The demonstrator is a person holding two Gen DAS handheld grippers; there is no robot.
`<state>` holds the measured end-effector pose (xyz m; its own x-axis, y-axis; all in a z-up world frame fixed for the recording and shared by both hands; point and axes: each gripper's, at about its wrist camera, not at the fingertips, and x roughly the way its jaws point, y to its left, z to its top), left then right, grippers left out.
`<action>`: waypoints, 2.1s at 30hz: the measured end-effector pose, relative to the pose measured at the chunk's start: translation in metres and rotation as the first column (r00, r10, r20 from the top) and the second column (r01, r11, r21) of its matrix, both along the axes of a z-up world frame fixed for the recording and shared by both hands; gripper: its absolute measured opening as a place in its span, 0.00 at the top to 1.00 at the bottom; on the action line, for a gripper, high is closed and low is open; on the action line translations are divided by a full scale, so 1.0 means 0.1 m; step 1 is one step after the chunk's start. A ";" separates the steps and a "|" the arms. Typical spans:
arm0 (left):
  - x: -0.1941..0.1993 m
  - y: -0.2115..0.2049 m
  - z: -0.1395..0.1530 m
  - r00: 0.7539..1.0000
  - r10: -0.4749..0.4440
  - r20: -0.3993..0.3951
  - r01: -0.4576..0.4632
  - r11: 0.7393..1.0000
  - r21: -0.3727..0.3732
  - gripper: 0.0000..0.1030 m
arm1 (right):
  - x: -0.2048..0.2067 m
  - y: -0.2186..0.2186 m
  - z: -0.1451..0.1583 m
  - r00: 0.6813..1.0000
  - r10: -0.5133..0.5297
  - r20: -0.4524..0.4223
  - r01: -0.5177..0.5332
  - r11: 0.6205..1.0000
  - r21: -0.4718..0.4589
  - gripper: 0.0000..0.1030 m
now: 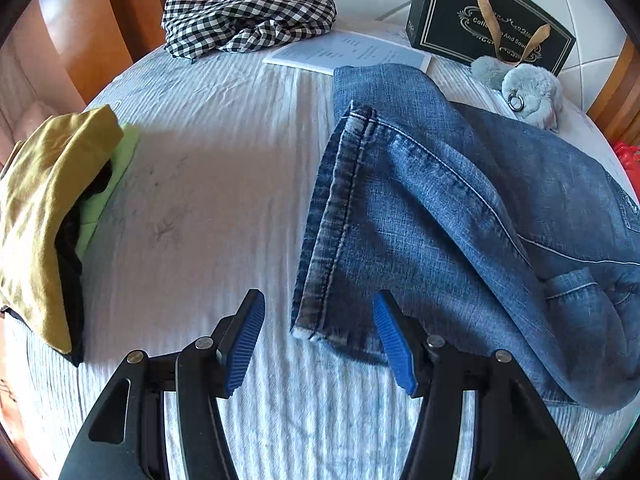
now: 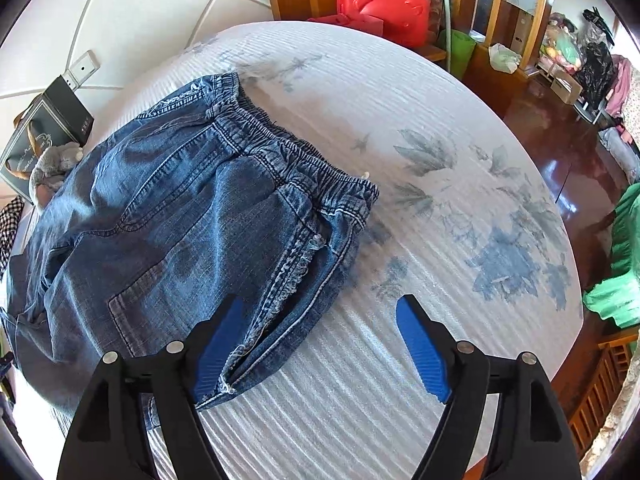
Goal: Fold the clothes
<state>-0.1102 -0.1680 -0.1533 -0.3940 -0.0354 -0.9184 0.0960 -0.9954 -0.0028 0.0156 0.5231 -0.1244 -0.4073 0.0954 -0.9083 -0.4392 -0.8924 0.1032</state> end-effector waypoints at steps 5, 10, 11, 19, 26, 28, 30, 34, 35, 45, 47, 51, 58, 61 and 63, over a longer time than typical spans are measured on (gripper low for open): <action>-0.07 0.14 -0.10 1.000 0.011 -0.003 -0.011 1.000 -0.015 0.43 | -0.05 0.15 -0.06 1.000 -0.019 -0.015 0.018 0.999 -0.029 0.20; -0.01 0.11 -0.05 0.999 0.041 0.007 -0.041 0.998 0.036 0.85 | -0.25 0.26 -0.18 0.999 -0.043 -0.019 0.042 0.998 -0.053 0.19; 0.02 0.09 -0.04 0.998 0.054 0.014 -0.054 0.997 0.055 0.85 | -0.30 0.26 -0.22 0.999 -0.040 -0.008 0.040 0.997 -0.064 0.24; 0.54 -0.38 0.43 0.985 0.171 -0.016 -0.167 0.975 0.145 0.86 | -0.38 -0.04 0.16 0.998 -0.041 -0.039 0.045 0.993 0.110 0.80; 1.08 -0.63 0.64 0.985 0.171 0.018 -0.172 0.974 0.147 0.86 | 0.13 -0.08 0.63 0.995 -0.053 -0.087 0.066 0.986 0.155 0.82; 1.22 -0.58 0.45 0.989 0.127 0.083 -0.134 0.987 0.092 0.85 | 0.18 -0.07 0.39 0.999 -0.053 0.011 0.051 0.988 0.149 0.81; 1.31 -0.52 0.26 0.985 0.091 0.149 -0.099 0.994 0.048 0.82 | 0.25 -0.04 0.11 0.994 -0.059 0.096 0.047 0.992 0.118 0.78; 1.32 -0.50 0.38 0.992 0.088 0.086 -0.089 0.996 0.008 0.71 | 0.40 -0.04 -0.05 0.988 -0.055 0.147 0.036 0.991 0.130 0.47; 1.29 -0.49 0.48 0.996 0.079 0.043 -0.080 0.997 0.008 0.60 | 0.42 -0.04 0.01 0.992 -0.044 0.122 0.028 0.992 0.126 0.41; 0.67 -0.30 0.47 0.998 0.035 -0.053 -0.032 0.998 0.051 0.42 | 0.15 0.01 0.39 0.999 0.032 -0.040 -0.029 0.996 0.088 0.34; 0.54 -0.18 0.44 0.998 0.014 -0.056 -0.010 0.998 0.064 0.42 | 0.04 0.00 0.39 0.998 0.052 -0.044 -0.048 0.996 0.080 0.42; 0.14 -0.02 0.41 0.998 0.009 -0.064 -0.005 0.998 0.070 0.42 | -0.23 0.02 0.40 0.995 0.079 -0.053 -0.076 0.996 0.053 0.41; -0.53 0.00 0.29 0.995 0.074 -0.061 -0.069 0.994 0.084 0.42 | -0.76 0.09 0.30 0.995 0.091 -0.047 -0.091 0.996 0.015 0.25; -0.77 0.01 0.22 0.994 0.092 -0.052 -0.087 0.992 0.088 0.42 | -0.98 0.11 0.25 0.994 0.099 -0.038 -0.099 0.995 0.010 0.22; -0.89 0.07 0.16 0.995 0.091 -0.044 -0.087 0.993 0.080 0.42 | -1.12 0.13 0.21 0.994 0.104 -0.032 -0.104 0.995 0.008 0.20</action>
<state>-0.1993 -0.1614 -0.1371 -0.4356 -0.0017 -0.9001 0.1821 -0.9795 -0.0862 -0.0968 0.5358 -0.1032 -0.4447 0.0563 -0.8939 -0.3405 -0.9337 0.1106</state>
